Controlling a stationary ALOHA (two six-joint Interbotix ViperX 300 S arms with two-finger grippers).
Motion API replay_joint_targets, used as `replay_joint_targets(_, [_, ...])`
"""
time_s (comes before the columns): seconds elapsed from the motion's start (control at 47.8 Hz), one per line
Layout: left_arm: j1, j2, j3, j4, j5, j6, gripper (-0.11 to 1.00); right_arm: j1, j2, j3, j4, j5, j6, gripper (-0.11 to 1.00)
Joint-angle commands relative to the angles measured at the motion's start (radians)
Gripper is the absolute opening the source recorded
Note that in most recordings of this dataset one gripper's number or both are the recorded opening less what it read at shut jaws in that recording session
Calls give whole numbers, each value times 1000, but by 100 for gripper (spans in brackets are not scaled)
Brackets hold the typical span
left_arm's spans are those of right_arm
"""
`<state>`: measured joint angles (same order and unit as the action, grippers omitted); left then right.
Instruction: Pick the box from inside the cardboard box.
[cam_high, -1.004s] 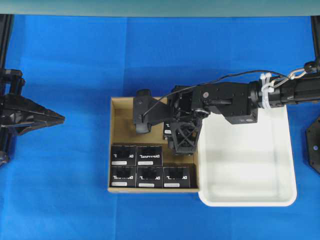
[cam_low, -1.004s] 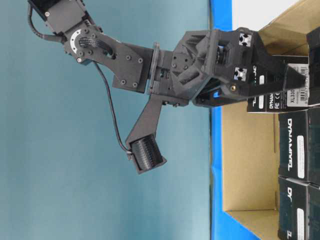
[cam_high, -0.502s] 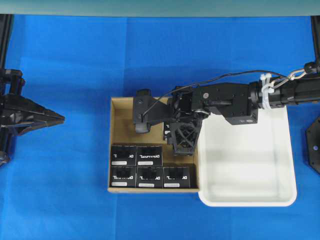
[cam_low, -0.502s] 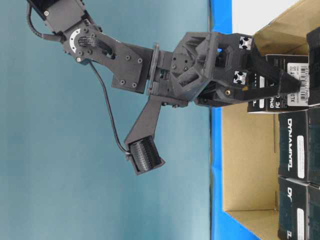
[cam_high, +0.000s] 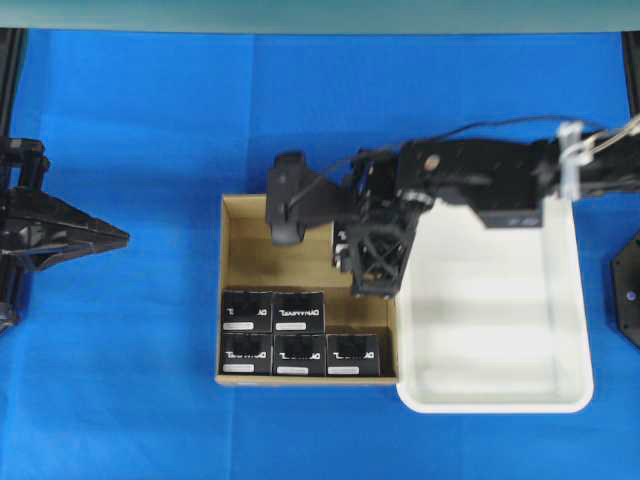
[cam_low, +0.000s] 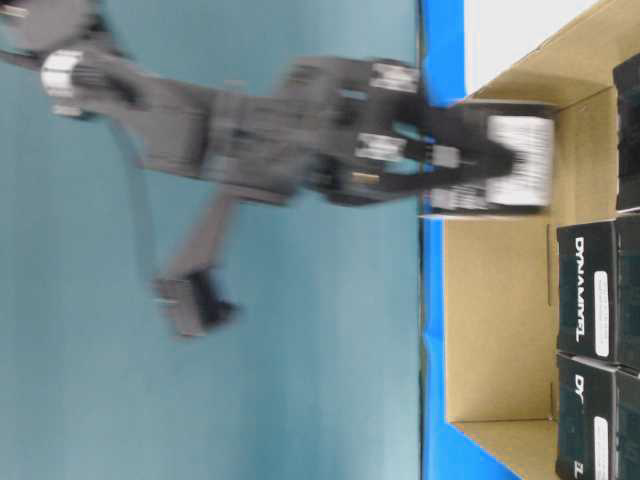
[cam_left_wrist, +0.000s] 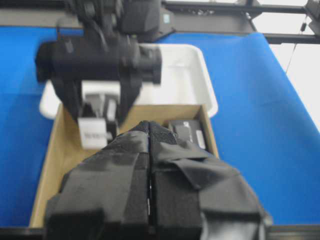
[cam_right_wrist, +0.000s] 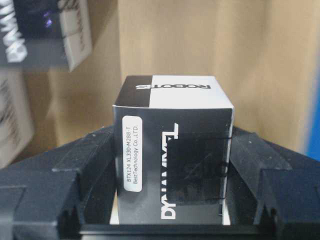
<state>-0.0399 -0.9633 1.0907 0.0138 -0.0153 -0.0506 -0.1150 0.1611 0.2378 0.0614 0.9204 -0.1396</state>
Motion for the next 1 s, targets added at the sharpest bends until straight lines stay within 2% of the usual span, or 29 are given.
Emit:
replay_joint_targets(0.0, [-2, 3, -28, 3, -6, -2, -6, -14, -49, -51, 3, 77, -2, 61])
replay_joint_targets(0.105, [-2, 2, -28, 3, -6, -2, -6, -23, -84, -103, 3, 193, -2, 61])
replay_joint_targets(0.293, [-5, 2, -29, 3, -5, -2, -6, -34, -140, -261, 3, 419, 0, 61])
replay_joint_targets(0.691, [-6, -8, -32, 3, -5, 0, -6, -34, -160, -621, 3, 667, 14, 61])
replay_joint_targets(0.795, [-6, -9, -31, 3, -2, 0, -6, -35, -152, -653, 2, 676, 23, 61])
replay_joint_targets(0.983, [-6, -11, -32, 3, 6, 0, -6, -35, -143, -621, 2, 676, 18, 61])
